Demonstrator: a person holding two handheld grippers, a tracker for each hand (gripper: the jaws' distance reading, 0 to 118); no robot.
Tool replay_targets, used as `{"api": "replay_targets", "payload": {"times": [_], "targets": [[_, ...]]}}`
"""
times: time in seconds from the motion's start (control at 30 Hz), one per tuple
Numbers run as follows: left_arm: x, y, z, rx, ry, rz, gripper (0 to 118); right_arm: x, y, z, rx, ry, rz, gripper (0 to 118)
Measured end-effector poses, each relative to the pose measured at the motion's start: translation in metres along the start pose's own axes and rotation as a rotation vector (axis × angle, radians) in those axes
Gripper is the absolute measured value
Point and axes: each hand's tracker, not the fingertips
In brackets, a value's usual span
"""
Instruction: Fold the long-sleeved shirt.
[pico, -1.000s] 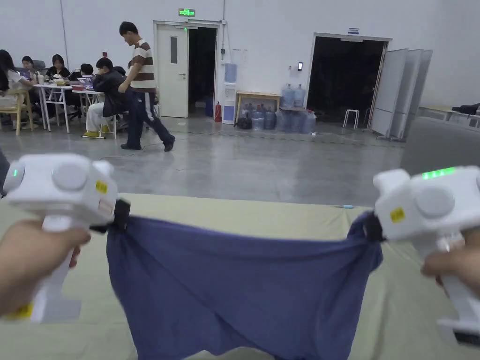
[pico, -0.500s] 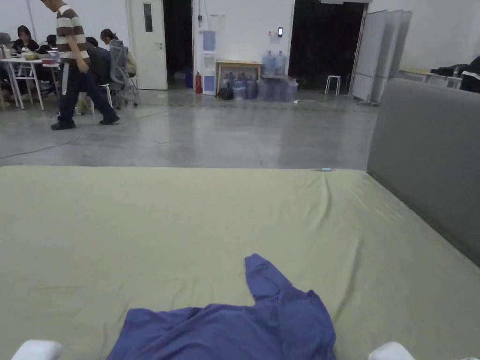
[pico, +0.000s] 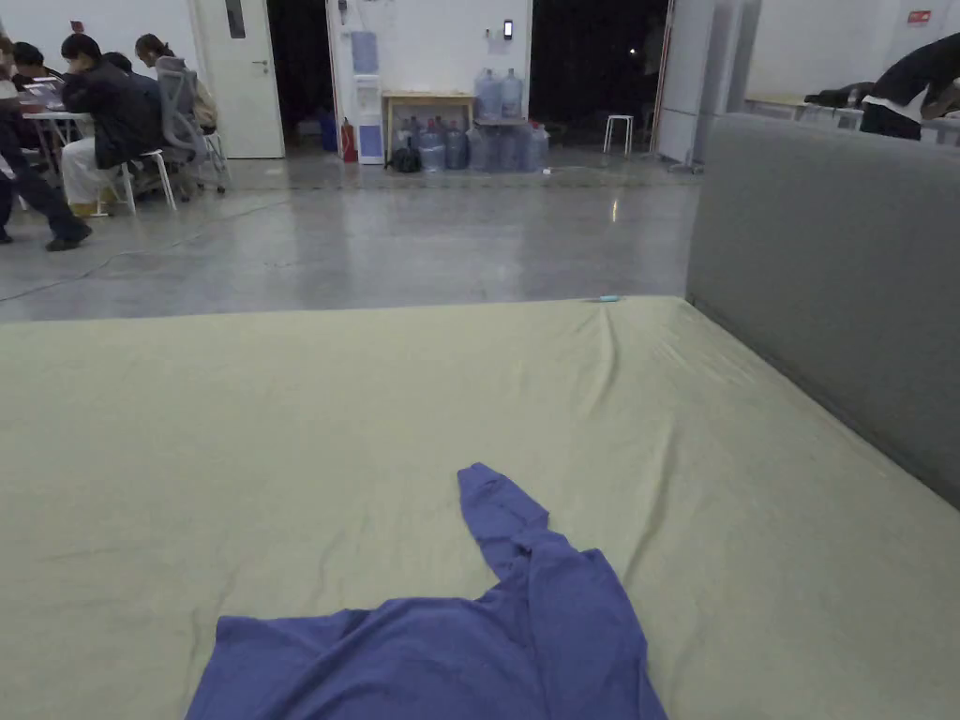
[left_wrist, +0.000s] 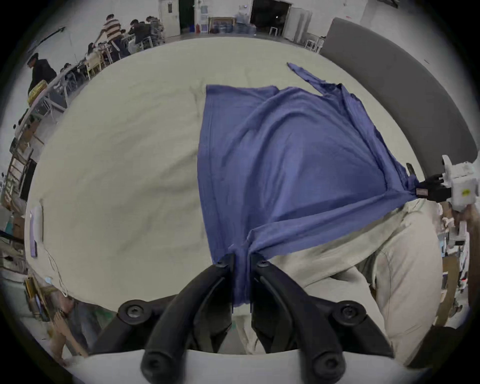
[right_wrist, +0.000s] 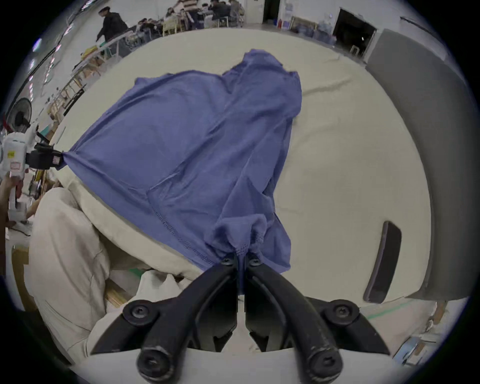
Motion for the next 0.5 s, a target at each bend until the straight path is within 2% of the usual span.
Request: {"api": "replay_targets", "payload": {"times": [0.23, 0.43, 0.47, 0.5], "targets": [[0.001, -0.005, -0.036, -0.114, 0.021, 0.007, 4, 0.004, 0.008, -0.042, -0.106, -0.007, -0.024, 0], [-0.002, -0.004, -0.043, -0.115, 0.017, 0.028, 4, 0.006, 0.008, -0.054, -0.118, -0.009, -0.046, 3], [-0.002, -0.004, -0.042, -0.11, 0.011, 0.049, 10, 0.007, 0.009, -0.053, -0.117, -0.006, -0.049, 9], [-0.003, -0.003, -0.037, -0.101, 0.017, 0.073, 32, 0.009, 0.01, -0.049, -0.115, -0.005, -0.051, 18]]}}
